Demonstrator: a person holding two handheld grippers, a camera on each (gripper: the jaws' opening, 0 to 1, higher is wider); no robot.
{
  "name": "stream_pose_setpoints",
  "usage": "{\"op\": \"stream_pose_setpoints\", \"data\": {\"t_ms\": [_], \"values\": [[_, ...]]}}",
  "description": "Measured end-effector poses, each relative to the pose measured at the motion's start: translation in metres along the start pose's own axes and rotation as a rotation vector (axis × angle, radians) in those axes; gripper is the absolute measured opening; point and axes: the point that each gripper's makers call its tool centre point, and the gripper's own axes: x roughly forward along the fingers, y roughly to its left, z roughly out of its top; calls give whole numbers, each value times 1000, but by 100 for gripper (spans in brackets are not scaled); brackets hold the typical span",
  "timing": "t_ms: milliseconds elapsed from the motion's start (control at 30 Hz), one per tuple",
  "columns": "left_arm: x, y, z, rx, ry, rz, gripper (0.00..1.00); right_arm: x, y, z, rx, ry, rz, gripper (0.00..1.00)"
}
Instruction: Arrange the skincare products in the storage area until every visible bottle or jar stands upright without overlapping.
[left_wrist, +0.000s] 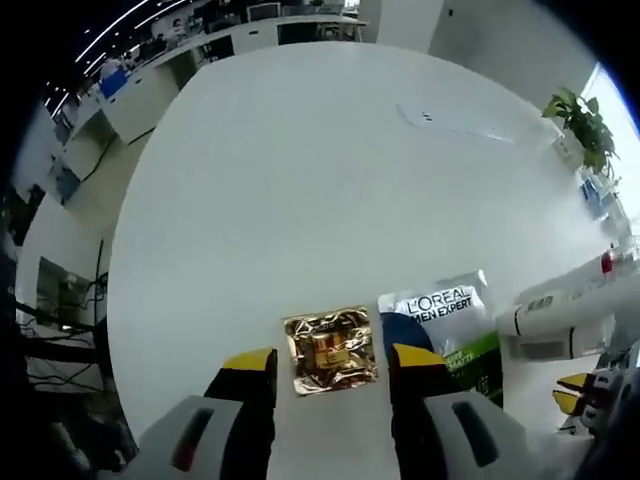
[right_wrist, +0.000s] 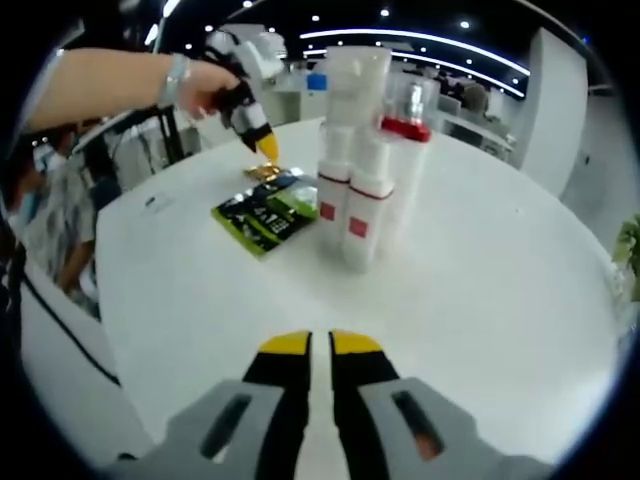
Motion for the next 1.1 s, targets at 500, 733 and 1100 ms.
{"op": "stream_pose_setpoints", "data": {"t_ms": [500,733,1100], "values": [[-43,-30,-58,70,-214,-112,39,6,11,12,25,-38,60,7],[-34,-40,-100,-19,-201,-189,34,17,19,23,12,-50,98,9],[-17,-57,-112,-68,-247,-251,29,59,40,47,-6,-48,168,14]]}}
